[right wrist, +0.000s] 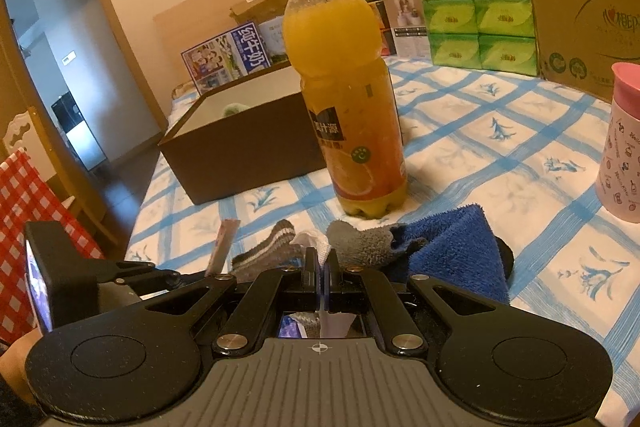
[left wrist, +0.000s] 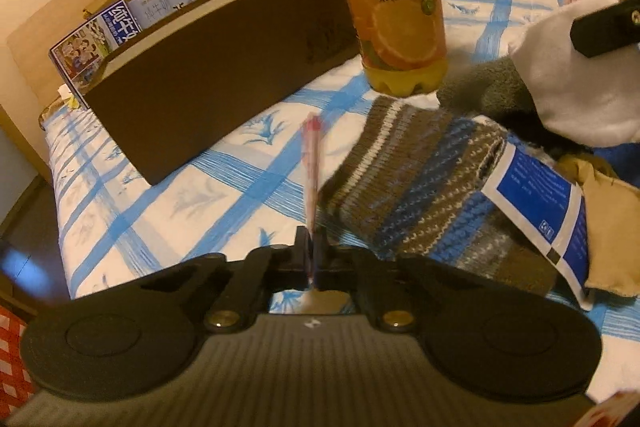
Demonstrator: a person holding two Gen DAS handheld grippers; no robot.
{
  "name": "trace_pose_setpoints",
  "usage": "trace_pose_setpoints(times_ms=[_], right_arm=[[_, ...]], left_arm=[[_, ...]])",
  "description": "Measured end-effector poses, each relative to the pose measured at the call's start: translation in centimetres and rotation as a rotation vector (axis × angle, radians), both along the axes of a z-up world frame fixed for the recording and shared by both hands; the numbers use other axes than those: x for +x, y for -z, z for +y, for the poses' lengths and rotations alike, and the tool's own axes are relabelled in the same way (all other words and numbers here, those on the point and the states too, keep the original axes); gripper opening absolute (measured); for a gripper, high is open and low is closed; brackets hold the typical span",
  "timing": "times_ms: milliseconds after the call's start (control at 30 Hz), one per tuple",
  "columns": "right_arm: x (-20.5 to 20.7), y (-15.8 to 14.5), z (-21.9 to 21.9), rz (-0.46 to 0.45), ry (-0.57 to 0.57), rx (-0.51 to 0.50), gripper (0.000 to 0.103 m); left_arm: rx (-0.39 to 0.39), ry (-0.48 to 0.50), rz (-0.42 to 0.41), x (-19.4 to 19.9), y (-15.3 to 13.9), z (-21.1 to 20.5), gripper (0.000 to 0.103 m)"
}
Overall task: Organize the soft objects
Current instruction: 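Carry the red-and-white strip into the box with the left tool while the right tool brings the white cloth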
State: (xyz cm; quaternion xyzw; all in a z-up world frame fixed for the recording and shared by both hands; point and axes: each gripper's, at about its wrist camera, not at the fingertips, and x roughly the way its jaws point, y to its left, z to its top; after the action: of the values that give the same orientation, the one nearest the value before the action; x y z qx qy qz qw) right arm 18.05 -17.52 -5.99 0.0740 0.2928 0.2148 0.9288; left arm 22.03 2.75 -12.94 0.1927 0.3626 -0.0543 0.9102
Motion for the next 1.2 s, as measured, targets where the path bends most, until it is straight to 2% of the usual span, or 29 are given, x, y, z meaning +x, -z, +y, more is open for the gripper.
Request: trace_pose_setpoints(times_ms=[67, 200, 333, 733, 1200], right_arm=[[0.0, -0.2, 0.2, -0.004, -0.004, 0.003, 0.002], [0.0, -1.0, 0.9, -0.024, -0.025, 0.003, 0.002], [0.3, -2.1, 2.1, -0.057, -0.054, 0.002, 0.002], [3.0, -5.2, 6.6, -0.146, -0.142, -0.008, 0.002], [9.7, -9.5, 13.9, -0.311, -0.166, -0.088, 0.002]], left_arm=[[-0.016, -0.007, -0.010, -0.3, -0.4, 0.4, 0.001], [-0.110, -0.054, -0.002, -0.7, -1.7, 2.0, 0.001], [-0.164, -0.087, -0.022, -1.1, -3.7, 3.6, 0.001], [-0.236, -0.140, -0.134, -0.9, -10.7, 7.4, 0.001], [-0.289, -0.164, -0.187, 5.0, -15.7, 11.0, 0.001]])
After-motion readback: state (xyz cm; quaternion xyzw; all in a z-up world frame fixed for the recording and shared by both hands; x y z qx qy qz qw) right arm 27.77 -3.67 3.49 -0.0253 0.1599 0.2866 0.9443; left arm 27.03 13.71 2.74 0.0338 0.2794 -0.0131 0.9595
